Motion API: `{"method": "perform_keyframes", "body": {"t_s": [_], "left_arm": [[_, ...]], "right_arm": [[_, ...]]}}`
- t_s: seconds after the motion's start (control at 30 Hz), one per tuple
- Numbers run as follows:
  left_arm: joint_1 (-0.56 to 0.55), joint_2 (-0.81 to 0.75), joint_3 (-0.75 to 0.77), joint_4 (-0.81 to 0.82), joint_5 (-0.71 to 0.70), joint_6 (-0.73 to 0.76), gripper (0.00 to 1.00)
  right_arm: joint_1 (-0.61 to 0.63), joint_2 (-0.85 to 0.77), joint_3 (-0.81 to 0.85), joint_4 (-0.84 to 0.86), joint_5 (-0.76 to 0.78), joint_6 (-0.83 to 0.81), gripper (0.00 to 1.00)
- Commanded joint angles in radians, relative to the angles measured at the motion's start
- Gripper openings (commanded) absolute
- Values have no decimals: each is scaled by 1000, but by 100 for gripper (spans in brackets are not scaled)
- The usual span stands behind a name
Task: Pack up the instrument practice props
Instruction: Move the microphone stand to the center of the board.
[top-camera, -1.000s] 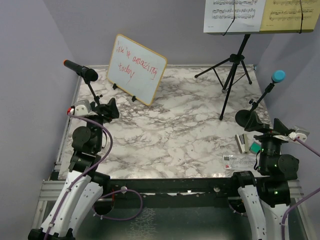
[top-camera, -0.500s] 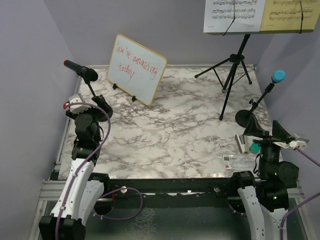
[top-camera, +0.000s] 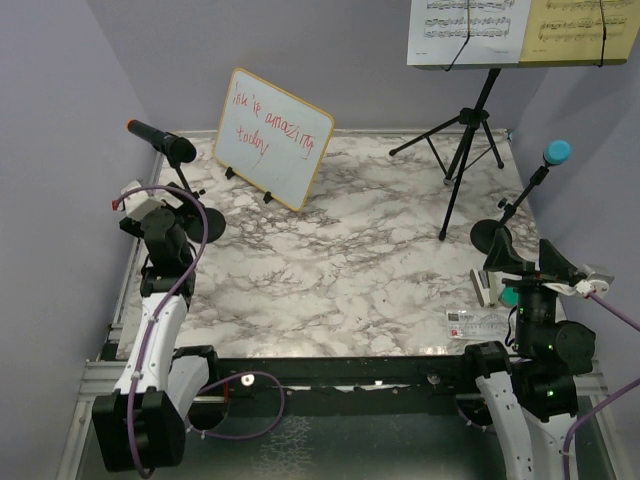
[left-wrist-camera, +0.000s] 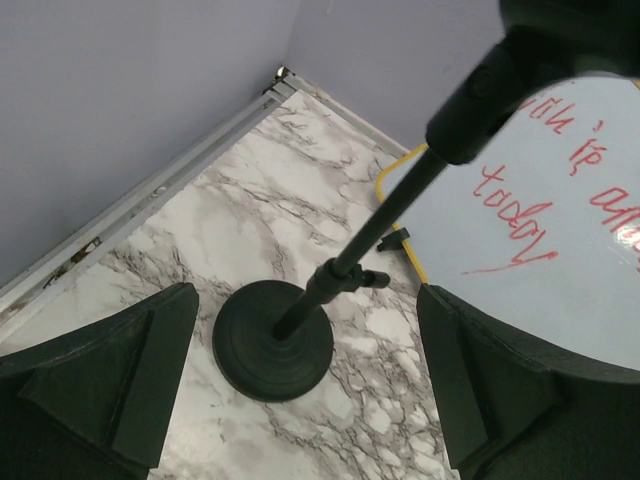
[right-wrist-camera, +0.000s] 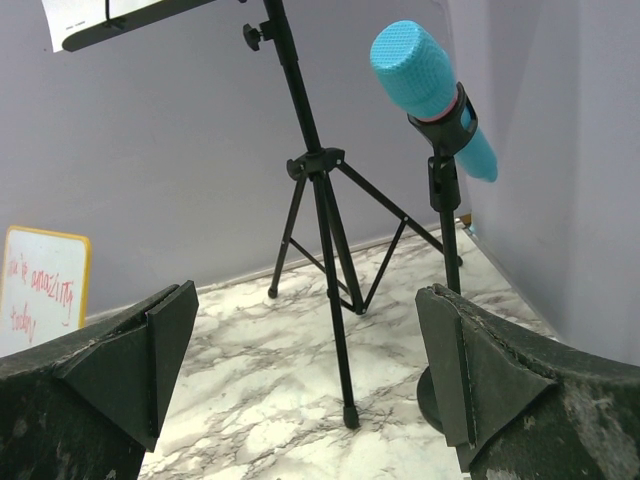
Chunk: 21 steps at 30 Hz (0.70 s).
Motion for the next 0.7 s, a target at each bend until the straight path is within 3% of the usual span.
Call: {"method": "perform_keyframes", "body": {"t_s": [0.0, 0.37, 0.67], "left_arm": [[93, 111, -16, 238, 226, -23, 99], [268, 370, 39, 556, 632, 11, 96], [282, 541, 139, 629, 883, 98, 79]], "right_arm": [[17, -88, -11, 16, -13, 12, 100], [44, -89, -10, 10, -76, 10, 100], [56, -89, -14, 15, -88, 3, 100]]}}
